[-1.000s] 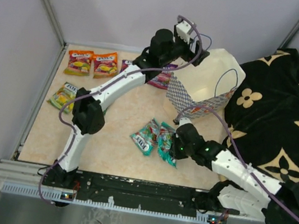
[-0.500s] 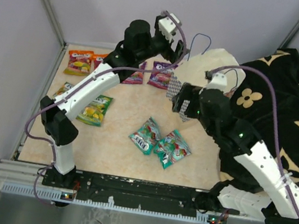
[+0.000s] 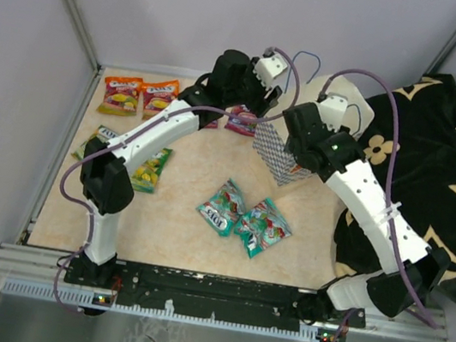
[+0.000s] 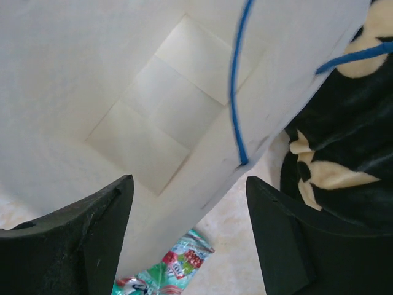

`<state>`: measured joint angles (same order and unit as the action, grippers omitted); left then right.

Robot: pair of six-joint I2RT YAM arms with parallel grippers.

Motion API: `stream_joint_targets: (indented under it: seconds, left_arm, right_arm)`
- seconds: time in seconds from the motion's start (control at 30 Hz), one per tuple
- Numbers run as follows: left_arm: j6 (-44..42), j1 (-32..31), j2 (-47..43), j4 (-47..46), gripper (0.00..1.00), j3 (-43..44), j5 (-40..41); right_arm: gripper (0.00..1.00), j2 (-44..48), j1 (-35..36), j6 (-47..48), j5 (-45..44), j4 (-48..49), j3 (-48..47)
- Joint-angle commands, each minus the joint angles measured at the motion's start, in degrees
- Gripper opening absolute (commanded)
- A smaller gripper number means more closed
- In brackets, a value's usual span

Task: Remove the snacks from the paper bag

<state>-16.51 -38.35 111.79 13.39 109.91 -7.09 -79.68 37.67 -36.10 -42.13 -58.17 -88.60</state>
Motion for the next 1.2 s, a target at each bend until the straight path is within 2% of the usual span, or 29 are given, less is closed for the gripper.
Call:
stream_joint_targets:
  seconds: [0.0, 0.1, 0.23, 0.37, 0.47, 0.63, 0.83, 1.0, 1.17]
  left_arm:
    - [-1.49, 0.38, 1.98, 0.76, 0.68, 4.37, -1.60]
    - [-1.48, 0.38, 1.93, 0.91, 0.59, 4.09, -3.02]
    - [1.33, 0.38, 0.98, -0.61, 0.41, 2.21, -5.97]
    - [6.07, 0.25, 0.50, -2.16, 0.33, 0.86, -9.44]
    - [9.30, -0.25, 0.78, -2.66, 0.30, 0.86, -10.27]
    - [15.15, -1.85, 1.25, -5.32, 0.23, 0.34, -7.42]
    - [23.09, -3.05, 3.57, -12.55, 0.28, -1.05, -3.19]
    - [24.78, -4.16, 6.56, -13.10, 0.28, 3.56, -0.89]
    - [24.56, -6.64, 7.33, -12.84, 0.16, 6.51, 2.75]
  right_arm:
    - [0.72, -0.26, -3.69, 0.60, -1.36, 2.39, 2.04]
    - [0.65, -0.50, -5.51, 1.66, -1.19, 4.37, 3.54]
    - [0.51, -0.26, -8.81, 4.86, 1.00, 7.99, 5.04]
    - [0.30, -0.61, -12.88, 9.64, 4.52, 12.05, 5.65]
    - [0.21, -0.83, -14.83, 14.06, 7.35, 14.74, 5.42]
    - [0.16, -1.59, -18.49, 21.32, 14.57, 18.71, 3.17]
    - [0.15, -8.13, -22.83, 32.66, 25.69, 19.80, -3.70]
    - [0.11, -13.07, -27.65, 37.67, 33.51, 19.45, -8.86]
    - [0.10, -17.12, -28.44, 42.74, 41.24, 16.82, -13.57]
